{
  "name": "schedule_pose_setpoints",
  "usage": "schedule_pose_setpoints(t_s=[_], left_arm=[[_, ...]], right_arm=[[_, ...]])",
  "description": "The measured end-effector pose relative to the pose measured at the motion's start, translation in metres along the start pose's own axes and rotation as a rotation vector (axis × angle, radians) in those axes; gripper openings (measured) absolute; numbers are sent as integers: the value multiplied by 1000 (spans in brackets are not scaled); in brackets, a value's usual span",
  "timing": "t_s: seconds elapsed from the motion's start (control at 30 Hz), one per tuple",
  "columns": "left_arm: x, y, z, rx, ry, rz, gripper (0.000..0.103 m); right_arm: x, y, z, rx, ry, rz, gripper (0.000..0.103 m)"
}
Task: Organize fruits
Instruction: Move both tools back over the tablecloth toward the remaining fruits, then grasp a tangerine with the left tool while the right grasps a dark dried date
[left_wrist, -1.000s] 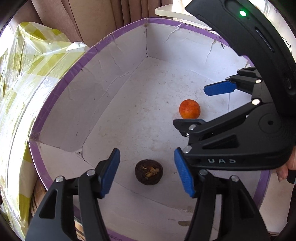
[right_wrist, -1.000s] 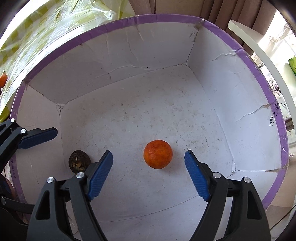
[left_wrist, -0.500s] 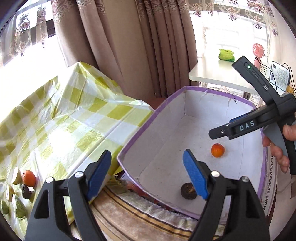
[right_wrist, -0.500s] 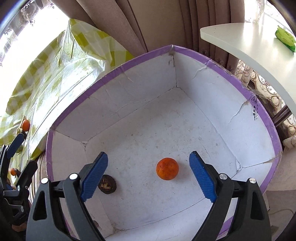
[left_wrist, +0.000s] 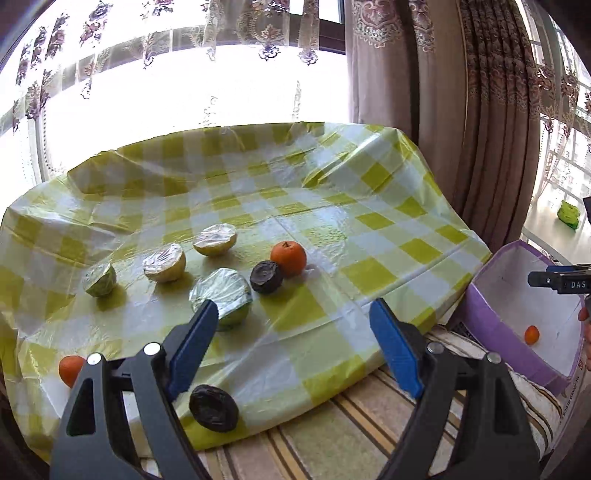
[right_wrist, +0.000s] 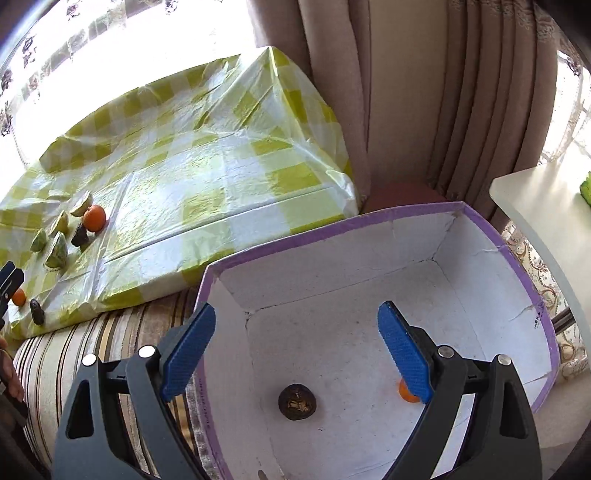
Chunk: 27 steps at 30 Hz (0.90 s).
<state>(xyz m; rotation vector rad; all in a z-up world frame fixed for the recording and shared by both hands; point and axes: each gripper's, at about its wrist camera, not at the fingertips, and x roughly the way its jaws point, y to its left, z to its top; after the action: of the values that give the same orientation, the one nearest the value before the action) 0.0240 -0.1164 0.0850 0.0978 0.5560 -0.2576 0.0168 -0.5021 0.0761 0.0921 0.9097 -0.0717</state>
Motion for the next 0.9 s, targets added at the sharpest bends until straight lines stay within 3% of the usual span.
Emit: schedule_pose_setpoints(t_s=[0.17, 0.3, 0.37, 0.43, 0.5, 0.73, 0.9], left_arm=[[-11, 88, -8, -165, 33, 196, 83], [-7, 148, -24, -286, 108, 320, 66], [2, 167, -32, -334, 162, 334, 58], [10, 175, -36, -344, 194, 328, 55], [16, 175, -34, -305, 214, 369, 55], [23, 179, -34, -264, 245, 433, 54], [24, 194, -41, -295, 264, 469, 43]], right_arm=[[7, 70, -6, -74, 12, 178, 87], [11, 124, -9, -156, 13, 253, 87], [13, 148, -10, -180, 10, 282, 87], [17, 173, -11, -200, 17, 316, 87], [21, 197, -13, -235, 20, 355, 87], [21, 283, -24, -402, -21, 406, 87], [31, 325, -35, -487, -15, 408, 87]])
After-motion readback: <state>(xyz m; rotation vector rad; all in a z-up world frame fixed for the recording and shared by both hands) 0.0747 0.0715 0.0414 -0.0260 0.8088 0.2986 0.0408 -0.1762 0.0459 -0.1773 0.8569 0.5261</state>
